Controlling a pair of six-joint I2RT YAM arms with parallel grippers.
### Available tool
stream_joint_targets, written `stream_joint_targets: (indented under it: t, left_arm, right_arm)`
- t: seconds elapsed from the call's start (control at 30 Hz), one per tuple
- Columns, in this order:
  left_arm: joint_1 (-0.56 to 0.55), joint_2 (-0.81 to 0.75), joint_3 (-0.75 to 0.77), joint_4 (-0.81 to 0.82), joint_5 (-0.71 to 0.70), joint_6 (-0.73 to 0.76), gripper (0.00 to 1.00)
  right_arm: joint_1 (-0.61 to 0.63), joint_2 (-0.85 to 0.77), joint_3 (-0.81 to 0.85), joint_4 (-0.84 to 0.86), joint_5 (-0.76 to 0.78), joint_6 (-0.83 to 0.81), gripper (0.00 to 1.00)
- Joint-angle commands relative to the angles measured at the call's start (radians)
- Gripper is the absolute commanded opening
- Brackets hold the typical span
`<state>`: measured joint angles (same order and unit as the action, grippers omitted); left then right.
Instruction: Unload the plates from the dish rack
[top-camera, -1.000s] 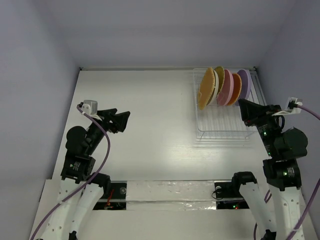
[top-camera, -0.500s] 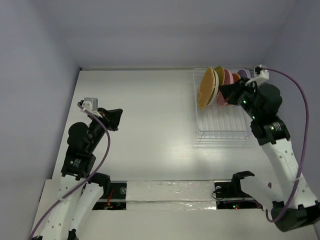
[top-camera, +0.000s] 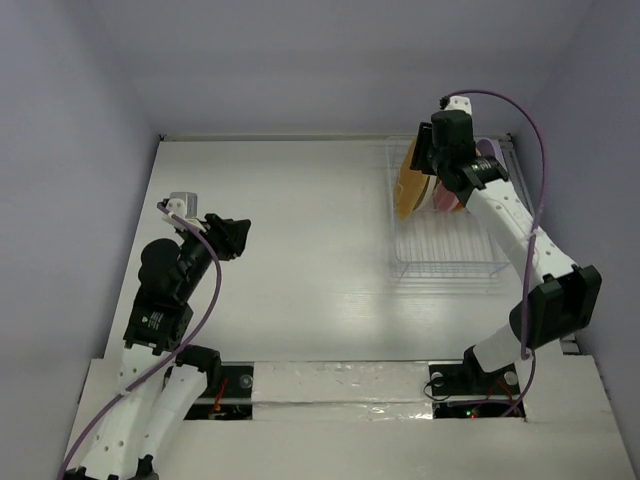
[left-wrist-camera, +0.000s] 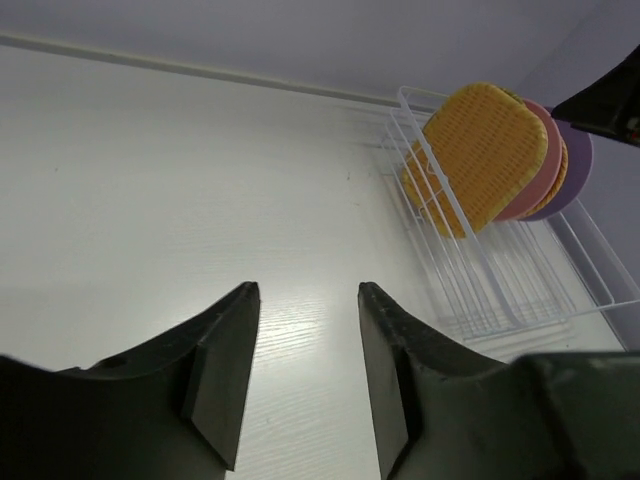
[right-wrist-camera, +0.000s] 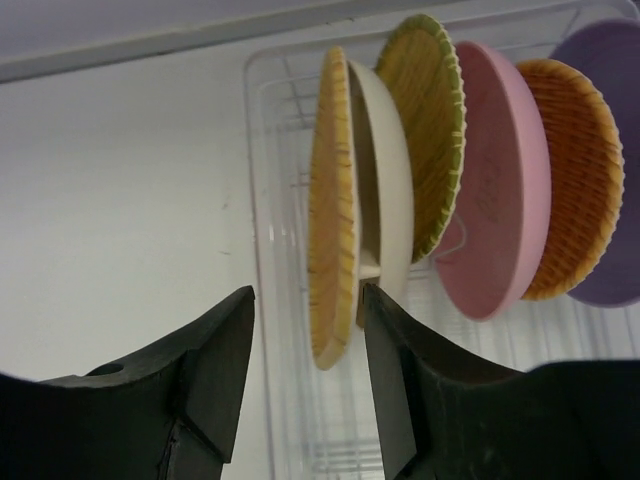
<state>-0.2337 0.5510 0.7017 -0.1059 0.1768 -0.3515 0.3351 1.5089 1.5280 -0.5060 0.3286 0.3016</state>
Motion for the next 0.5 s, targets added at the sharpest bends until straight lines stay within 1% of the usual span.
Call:
stream_joint_targets:
  t: [0.0,0.03,0.17,0.3,0.4,0.47]
  left_arm:
    - [0.005,-0.013,0.039,0.032,0.015,-0.001,0.42]
    - [0.005,-0.013,0.039,0.032,0.013,-0.001,0.45]
    - [0.005,-0.013,0.039,0.032,0.015,-0.001,0.48]
    - [0.005,-0.008,0.038,0.032,0.015,-0.001,0.49]
    - [0.005,-0.008,0.038,0.032,0.015,-0.003,0.49]
    - [0.005,-0.006,0.038,0.032,0.015,-0.001,0.5]
  right_arm:
    - [0.001,0.049,0.106,-0.057,0.128,-0.048,0.53]
    - [0.001,0.063,0.116,-0.072,0.148,-0.047,0.54]
    - [0.001,0.112,0.135,-0.072,0.217,-0.053,0.53]
    - [0.001,0.145,0.138,-0.051,0.175,-0.059,0.48]
    - [-0.008,0.178,0.155,-0.057,0.161,-0.064,0.42]
    - [-0.008,0.198,0.172,-0.063,0.156,-0.067,0.4]
